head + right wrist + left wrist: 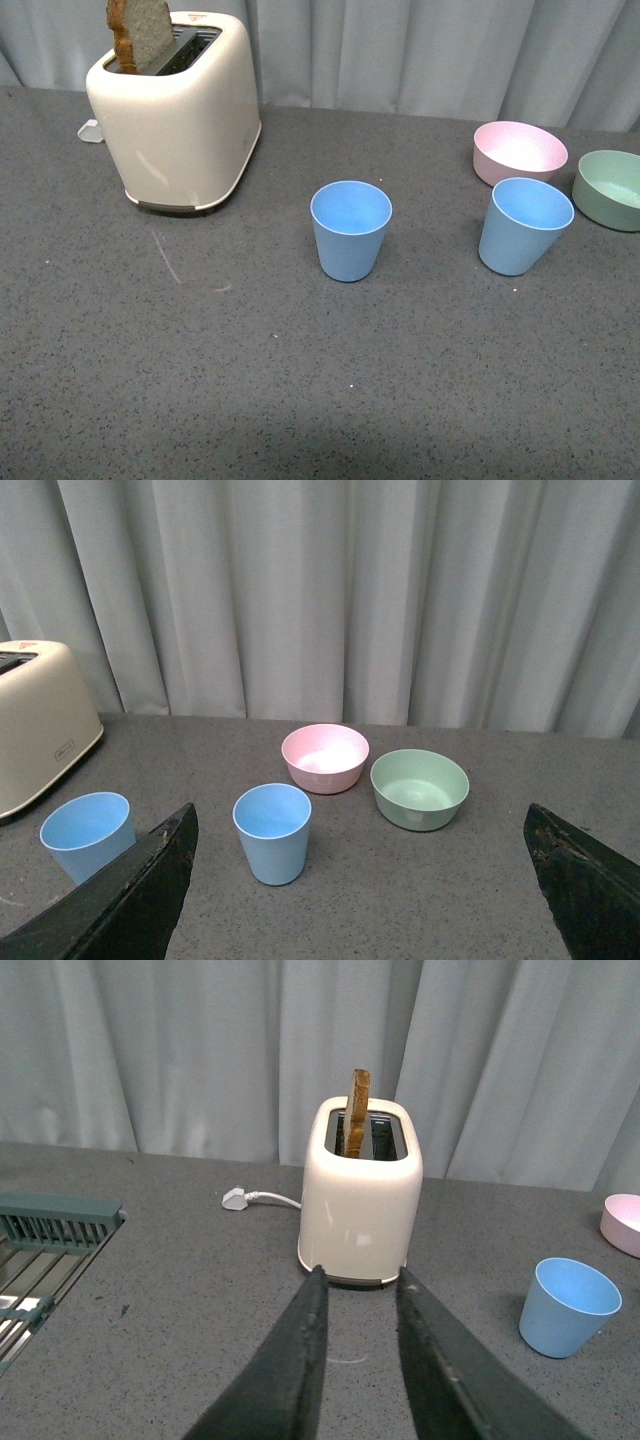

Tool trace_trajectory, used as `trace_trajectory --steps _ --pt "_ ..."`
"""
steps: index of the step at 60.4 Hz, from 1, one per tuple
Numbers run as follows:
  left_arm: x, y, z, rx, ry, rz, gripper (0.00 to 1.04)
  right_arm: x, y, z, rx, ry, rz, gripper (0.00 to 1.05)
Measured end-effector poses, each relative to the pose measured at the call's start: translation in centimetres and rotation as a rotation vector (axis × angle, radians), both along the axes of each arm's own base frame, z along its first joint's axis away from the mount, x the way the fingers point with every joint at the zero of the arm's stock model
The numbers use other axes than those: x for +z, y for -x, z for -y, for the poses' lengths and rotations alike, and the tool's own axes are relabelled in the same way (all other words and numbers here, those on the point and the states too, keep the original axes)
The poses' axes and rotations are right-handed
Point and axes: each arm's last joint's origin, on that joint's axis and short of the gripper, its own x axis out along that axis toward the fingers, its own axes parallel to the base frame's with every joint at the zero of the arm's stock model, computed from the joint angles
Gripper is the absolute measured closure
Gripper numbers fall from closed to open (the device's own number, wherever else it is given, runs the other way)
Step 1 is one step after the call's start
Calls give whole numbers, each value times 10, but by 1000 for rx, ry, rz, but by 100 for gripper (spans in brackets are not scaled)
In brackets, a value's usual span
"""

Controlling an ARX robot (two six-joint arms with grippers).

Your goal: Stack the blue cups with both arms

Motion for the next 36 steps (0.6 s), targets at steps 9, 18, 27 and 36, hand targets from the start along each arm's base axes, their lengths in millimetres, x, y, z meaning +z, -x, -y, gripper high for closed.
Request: trace_trajectory --steps 9,18,27,36 --pt "0 0 0 0 0 0 38 -1 -4 2 -54 186 -40 10" --pt "0 0 0 0 0 0 11 2 -23 3 -12 236 -157 10" --pt "0 0 0 0 -2 0 7 14 -66 4 23 195 -240 10" --pt "0 0 0 0 -2 0 7 8 -121 5 28 133 -436 10"
